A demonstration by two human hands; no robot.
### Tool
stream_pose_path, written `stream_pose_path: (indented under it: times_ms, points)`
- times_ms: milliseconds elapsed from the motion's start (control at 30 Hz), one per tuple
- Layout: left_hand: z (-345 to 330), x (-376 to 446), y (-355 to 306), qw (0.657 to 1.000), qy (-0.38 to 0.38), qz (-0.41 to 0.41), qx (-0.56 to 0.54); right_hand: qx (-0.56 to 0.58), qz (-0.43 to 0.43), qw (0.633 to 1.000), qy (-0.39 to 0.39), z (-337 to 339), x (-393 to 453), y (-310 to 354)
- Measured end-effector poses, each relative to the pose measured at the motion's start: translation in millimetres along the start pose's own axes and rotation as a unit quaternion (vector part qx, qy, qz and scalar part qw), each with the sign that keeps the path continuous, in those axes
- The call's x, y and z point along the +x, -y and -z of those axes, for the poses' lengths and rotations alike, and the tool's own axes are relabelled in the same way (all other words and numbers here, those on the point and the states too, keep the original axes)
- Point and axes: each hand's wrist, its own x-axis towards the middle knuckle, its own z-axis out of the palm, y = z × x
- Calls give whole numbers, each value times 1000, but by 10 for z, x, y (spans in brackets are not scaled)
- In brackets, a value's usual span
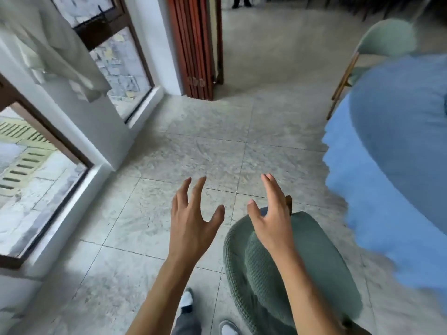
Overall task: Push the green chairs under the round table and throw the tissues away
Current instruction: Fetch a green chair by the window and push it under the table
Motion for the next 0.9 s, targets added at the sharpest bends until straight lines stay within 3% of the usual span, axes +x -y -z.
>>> stream_pose_path:
  times_ms: [200,467,900]
  points:
    - [-383,389,-193,987,115,-106,-29,-38,-94,984,-148,291,-129,-211]
    - [-626,705,-277,935,269,-226,-54,-86,-216,921,-313,259,-481,-103]
    - [-884,311,-141,853,449,-251,-88,-77,-361,810,-456,-164,-1390,-25]
